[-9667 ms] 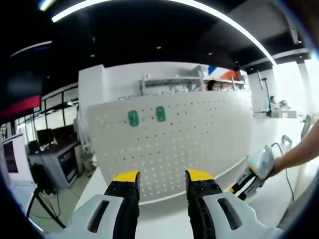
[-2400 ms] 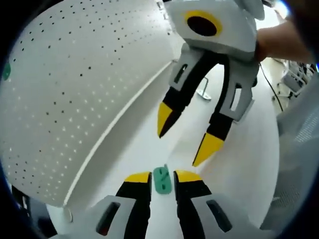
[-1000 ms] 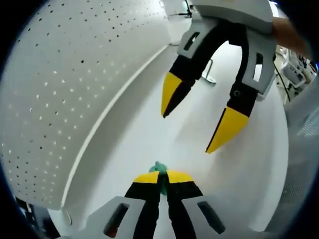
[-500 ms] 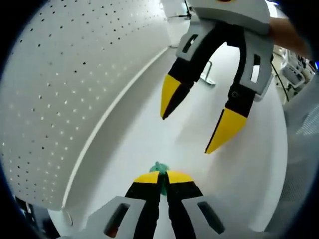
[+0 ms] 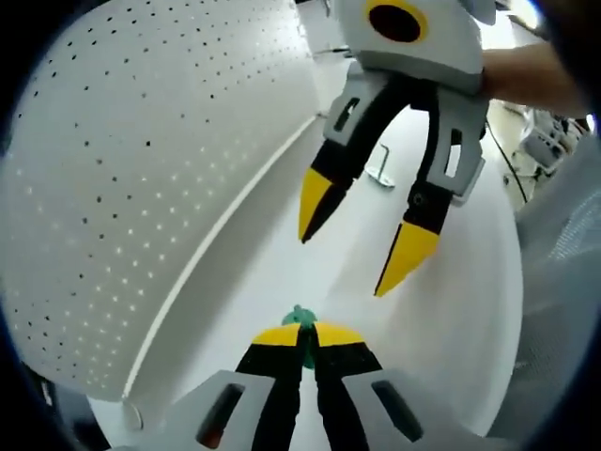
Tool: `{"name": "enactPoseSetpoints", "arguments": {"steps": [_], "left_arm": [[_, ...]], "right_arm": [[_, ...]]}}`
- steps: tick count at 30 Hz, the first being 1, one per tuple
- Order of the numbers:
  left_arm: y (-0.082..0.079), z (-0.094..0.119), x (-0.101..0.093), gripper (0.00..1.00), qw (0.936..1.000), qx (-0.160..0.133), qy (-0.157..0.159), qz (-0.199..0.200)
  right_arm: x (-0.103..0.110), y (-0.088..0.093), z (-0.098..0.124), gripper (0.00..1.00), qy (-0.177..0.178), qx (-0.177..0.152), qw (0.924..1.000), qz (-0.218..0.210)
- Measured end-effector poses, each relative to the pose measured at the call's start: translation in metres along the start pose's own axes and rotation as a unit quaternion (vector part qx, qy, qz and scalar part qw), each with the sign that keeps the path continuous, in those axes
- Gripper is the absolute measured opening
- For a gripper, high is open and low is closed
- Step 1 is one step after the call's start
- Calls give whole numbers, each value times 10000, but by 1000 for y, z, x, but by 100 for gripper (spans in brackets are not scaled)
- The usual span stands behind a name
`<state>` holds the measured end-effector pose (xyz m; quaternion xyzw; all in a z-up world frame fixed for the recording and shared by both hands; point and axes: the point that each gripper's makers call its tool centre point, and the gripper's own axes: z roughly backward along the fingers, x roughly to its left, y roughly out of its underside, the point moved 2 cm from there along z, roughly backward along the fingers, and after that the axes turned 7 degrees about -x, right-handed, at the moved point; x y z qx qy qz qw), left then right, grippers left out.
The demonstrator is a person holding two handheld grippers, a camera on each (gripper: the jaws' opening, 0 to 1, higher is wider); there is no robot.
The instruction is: Insert the hook assembly into the mounting plate slot until the hook locks in place.
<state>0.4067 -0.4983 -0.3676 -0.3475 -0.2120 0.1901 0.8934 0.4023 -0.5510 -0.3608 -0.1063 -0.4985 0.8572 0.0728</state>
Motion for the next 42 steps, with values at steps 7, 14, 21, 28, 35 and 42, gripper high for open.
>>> {"name": "enactPoseSetpoints", "arguments": {"steps": [7,14,21,28,35,42], "left_arm": [[-14,22,2,4,9991,-394,-29,164],[-22,45,1,3,9966,-795,121,163],[-28,64,-2,3,9937,-1088,196,163],[-34,81,-14,3,9890,-1370,545,-82],[-37,94,-30,3,9836,-1462,995,-365],[-46,108,-55,3,9699,-1638,1677,-653]], "right_arm": [[3,-10,2,36,-70,-34,9999,75],[10,-30,7,36,-212,-115,9994,266],[21,-49,11,36,-390,-166,9978,514],[34,-67,15,36,-672,-298,9955,599],[59,-74,15,35,-1115,-334,9900,802],[82,-75,17,34,-1568,-310,9818,1024]]}}
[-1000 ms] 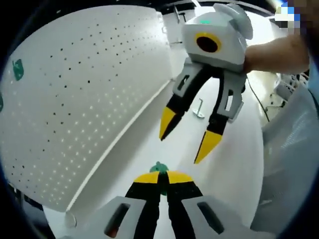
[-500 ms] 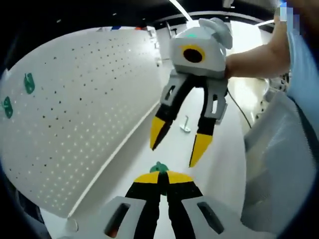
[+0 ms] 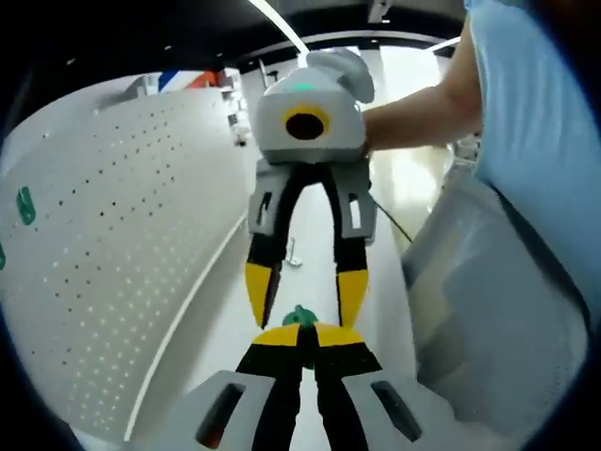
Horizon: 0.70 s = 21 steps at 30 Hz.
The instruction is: Insert the hook assembly into the mounting plate slot until the hook locks in place.
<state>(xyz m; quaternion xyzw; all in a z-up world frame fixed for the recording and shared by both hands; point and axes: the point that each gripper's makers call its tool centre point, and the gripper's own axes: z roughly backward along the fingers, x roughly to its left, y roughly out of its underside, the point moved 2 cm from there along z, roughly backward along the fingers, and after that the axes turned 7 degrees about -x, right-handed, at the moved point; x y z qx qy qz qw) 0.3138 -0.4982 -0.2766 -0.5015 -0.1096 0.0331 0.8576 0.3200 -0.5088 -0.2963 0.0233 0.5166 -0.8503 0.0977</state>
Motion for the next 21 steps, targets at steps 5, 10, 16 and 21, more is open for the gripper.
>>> {"name": "enactPoseSetpoints", "arguments": {"steps": [5,10,16,21], "left_arm": [[-7,1,-12,3,9994,-33,325,-118],[-8,1,-18,3,9986,5,499,-170],[-10,0,-23,3,9978,12,631,-189],[-11,-2,-26,3,9974,-13,691,-207]], "right_arm": [[14,-2,-1,32,-307,-34,9995,36],[23,-4,-2,28,-522,-64,9986,74],[27,-6,-2,24,-597,-74,9981,114],[28,-6,-1,22,-649,-54,9978,120]]}}
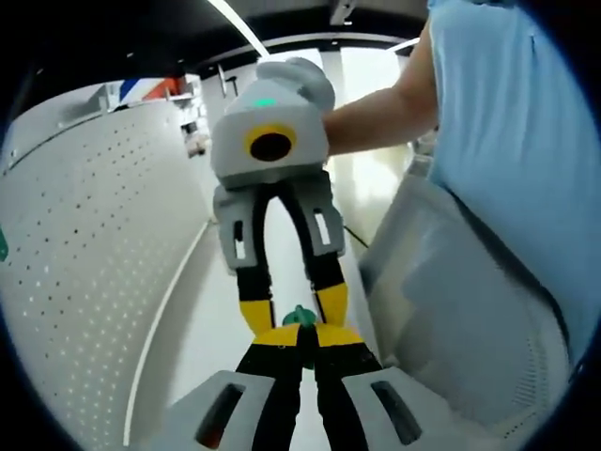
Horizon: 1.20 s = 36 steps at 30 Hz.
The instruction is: Insert the hook assembly into the mounting plate slot until the hook locks in place.
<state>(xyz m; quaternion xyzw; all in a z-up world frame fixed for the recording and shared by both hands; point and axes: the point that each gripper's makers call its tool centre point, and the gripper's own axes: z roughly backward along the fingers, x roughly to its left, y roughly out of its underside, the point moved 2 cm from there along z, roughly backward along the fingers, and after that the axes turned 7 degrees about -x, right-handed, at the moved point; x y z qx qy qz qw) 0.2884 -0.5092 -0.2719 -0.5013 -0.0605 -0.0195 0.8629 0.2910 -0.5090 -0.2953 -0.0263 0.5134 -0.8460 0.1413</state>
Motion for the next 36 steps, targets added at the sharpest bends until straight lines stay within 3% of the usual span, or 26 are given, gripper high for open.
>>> {"name": "enactPoseSetpoints", "arguments": {"steps": [9,17,36], "left_arm": [[1,1,-1,3,10000,-6,16,28],[4,0,2,4,9998,-19,-159,127],[14,-1,18,4,9967,341,-574,460]], "right_arm": [[3,-1,-1,17,-83,11,10000,-10],[-1,1,-1,16,16,125,9998,-121],[-16,11,-3,16,374,672,9970,84]]}}
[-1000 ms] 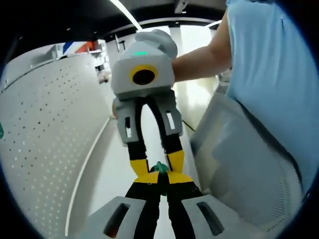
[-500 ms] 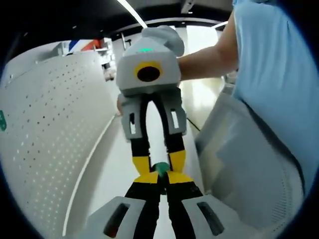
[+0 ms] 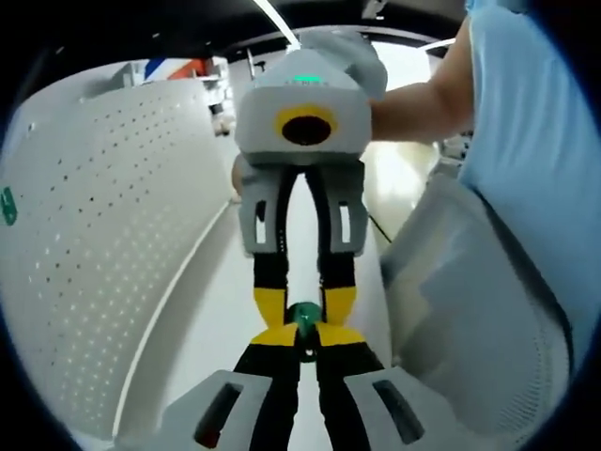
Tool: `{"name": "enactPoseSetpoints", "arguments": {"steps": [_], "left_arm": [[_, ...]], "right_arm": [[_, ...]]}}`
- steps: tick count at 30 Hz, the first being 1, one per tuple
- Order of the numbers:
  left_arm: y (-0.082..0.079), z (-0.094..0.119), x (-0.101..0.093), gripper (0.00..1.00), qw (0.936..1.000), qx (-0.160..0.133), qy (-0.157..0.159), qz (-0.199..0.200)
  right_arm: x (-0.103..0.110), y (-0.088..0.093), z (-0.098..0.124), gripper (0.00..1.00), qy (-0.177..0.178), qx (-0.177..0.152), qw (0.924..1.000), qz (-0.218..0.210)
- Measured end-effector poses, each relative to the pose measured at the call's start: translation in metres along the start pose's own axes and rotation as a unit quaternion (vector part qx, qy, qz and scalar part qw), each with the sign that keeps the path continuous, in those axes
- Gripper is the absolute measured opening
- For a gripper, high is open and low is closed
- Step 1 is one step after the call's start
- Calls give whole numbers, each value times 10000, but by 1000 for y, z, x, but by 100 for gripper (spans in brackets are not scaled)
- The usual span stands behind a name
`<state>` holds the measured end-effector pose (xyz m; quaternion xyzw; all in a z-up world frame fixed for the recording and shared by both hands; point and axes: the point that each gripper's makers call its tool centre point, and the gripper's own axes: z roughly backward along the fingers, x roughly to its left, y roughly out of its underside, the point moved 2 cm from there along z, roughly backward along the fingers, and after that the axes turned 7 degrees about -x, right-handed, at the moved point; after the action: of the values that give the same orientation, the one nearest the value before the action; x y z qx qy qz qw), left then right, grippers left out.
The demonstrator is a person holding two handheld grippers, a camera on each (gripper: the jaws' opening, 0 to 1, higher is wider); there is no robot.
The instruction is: Insert the hook assembly into the mounting plate slot until the hook locks in place.
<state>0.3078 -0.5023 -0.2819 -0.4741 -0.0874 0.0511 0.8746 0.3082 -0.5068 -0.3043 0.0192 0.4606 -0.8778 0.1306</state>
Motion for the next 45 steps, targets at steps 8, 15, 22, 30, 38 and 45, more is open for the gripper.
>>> {"name": "enactPoseSetpoints", "arguments": {"steps": [8,15,22,30,38,45], "left_arm": [[1,-3,4,5,9998,106,-146,-34],[2,-6,5,4,9997,202,-135,-51],[2,-9,5,4,9996,242,-125,-64],[2,-9,5,4,9996,250,-130,-95],[2,-6,6,3,9996,171,-217,-81],[0,-4,8,3,9996,84,-280,-67]], "right_arm": [[-5,4,0,16,112,209,9997,76],[-6,5,0,16,135,317,9993,155],[-6,7,0,16,152,361,9991,150],[-6,7,0,16,161,445,9986,216],[-8,4,-1,16,194,430,9985,263],[-10,2,0,17,231,412,9986,221]]}}
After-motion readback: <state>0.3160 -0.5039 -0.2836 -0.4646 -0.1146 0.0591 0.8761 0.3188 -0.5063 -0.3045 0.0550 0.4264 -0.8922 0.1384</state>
